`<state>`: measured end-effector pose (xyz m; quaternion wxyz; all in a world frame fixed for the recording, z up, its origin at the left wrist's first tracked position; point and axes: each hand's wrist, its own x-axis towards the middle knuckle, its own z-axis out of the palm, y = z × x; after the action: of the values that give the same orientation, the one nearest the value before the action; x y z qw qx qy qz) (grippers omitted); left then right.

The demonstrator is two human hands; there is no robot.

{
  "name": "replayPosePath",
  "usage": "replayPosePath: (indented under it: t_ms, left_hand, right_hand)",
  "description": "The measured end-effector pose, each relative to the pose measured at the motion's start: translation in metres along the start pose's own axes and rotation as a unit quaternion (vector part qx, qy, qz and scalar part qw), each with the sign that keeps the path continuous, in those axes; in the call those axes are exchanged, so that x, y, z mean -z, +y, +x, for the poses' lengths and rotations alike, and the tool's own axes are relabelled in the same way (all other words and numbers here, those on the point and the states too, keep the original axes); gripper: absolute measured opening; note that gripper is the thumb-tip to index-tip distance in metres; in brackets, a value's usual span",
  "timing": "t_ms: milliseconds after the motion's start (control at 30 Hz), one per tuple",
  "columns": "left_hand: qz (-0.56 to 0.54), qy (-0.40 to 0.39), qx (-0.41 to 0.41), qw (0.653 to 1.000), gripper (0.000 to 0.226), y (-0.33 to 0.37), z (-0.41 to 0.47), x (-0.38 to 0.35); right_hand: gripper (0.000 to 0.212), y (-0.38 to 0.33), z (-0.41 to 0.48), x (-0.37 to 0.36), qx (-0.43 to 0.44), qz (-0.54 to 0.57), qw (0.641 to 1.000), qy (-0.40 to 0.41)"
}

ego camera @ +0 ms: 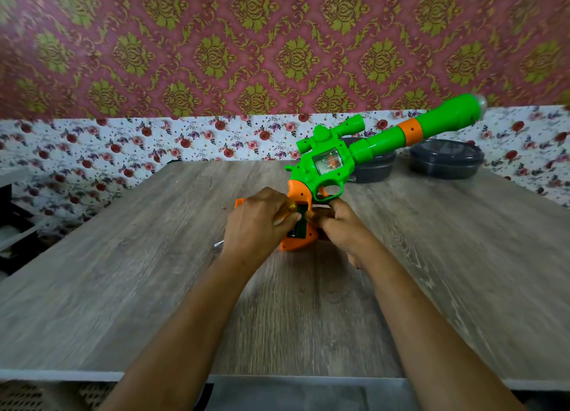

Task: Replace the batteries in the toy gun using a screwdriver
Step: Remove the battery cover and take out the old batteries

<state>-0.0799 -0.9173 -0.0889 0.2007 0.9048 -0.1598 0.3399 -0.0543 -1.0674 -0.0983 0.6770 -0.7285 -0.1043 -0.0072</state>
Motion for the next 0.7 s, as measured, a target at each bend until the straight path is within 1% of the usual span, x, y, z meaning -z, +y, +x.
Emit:
replayPosePath:
  t_ms: [100,200,300,367,400,467,500,567,633,700]
  left_hand:
    - [-0.014,0.022,0.0,1.0,0.031,0.005,-0.001,0.001]
    - [-0.036,0.025,0.022,0.999,0.028,0.007,-0.003,0.001]
    - [-0.091,0.042,0.036,0.994,0.027,0.006,-0.003,0.004]
    - [-0.162,0.08,0.075,0.981,0.019,0.001,0.0,0.008]
    - [-0.174,0.102,0.102,0.974,0.014,-0.003,0.001,0.01]
    - [-0.133,0.134,0.143,0.972,0.012,-0.015,0.003,0.01]
    - [-0.104,0.127,0.156,0.974,0.015,-0.02,0.003,0.009]
    - [-0.057,0.073,0.17,0.981,0.02,-0.022,0.002,0.008]
    - [0.012,0.006,0.164,0.986,0.024,-0.017,0.0,0.006]
    - [0.081,-0.044,0.153,0.984,0.024,-0.014,-0.002,0.003]
  right_hand:
    - [0.024,0.0,-0.001,0.001,-0.007,-0.005,1.0,0.003]
    - [0.023,0.001,-0.001,0.001,-0.011,0.0,1.0,0.004]
    - [0.023,0.002,0.0,0.002,-0.015,0.0,1.0,0.014]
    - [0.026,0.002,0.001,0.004,-0.017,0.015,1.0,0.021]
    - [0.027,0.002,0.002,0.004,-0.015,0.02,0.999,0.024]
    - [0.029,0.002,0.003,0.006,-0.011,0.023,0.999,0.027]
    - [0.029,0.002,0.003,0.006,-0.011,0.025,0.999,0.027]
    - [0.03,0.001,0.002,0.007,-0.009,0.03,0.999,0.023]
    - [0.031,0.0,0.001,0.007,-0.006,0.033,0.999,0.025]
    - [0.033,0.0,0.0,0.006,0.008,0.031,0.999,0.033]
